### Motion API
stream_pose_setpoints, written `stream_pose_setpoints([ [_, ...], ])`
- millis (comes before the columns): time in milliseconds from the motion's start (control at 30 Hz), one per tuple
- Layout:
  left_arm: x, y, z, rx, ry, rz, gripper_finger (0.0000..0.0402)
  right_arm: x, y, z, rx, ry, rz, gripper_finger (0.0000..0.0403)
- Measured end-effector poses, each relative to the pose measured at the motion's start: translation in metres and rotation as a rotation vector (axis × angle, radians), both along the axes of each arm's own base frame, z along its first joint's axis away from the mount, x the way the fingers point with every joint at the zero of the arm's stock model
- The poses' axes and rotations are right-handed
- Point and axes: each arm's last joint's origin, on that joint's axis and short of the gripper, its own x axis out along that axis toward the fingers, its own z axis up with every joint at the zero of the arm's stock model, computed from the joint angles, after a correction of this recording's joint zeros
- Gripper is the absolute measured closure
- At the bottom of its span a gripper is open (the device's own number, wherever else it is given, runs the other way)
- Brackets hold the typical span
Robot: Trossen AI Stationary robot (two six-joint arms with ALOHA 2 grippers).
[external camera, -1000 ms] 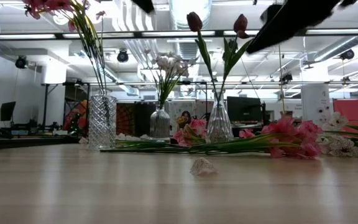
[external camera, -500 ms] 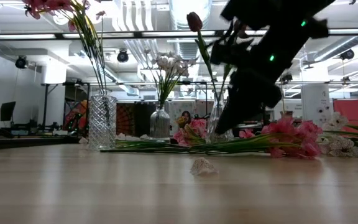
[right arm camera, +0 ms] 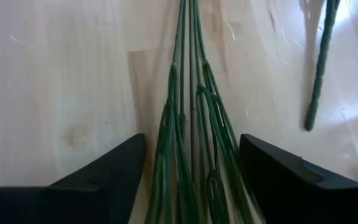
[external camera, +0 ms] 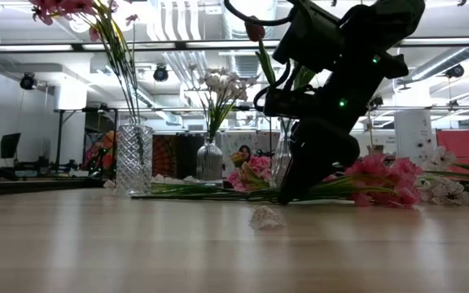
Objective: Sort flowers into vase by color
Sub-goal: Put the left pink flower into the bottom left transparent vase
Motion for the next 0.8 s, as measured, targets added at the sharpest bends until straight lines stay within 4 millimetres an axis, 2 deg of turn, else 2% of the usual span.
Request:
stream_pose_setpoints([
  [467, -0.03, 0.022, 0.03, 0.022, -0.084, -0.013, 0.02, -0.004, 0.0, 0.009, 0.02, 0.005, 0.039, 0.0339],
  [667, -0.039, 0.03, 0.039, 0.037, -0.115, -0.012, 0.02, 0.0, 0.003, 0.025, 0.022, 0.057, 0.043, 0.0373],
  [800, -0.046, 0.037, 0.045, 0.036, -0.122, -0.021, 0.02, 0.004, 0.011, 0.05, 0.029, 0.134, 0.035, 0.0373],
])
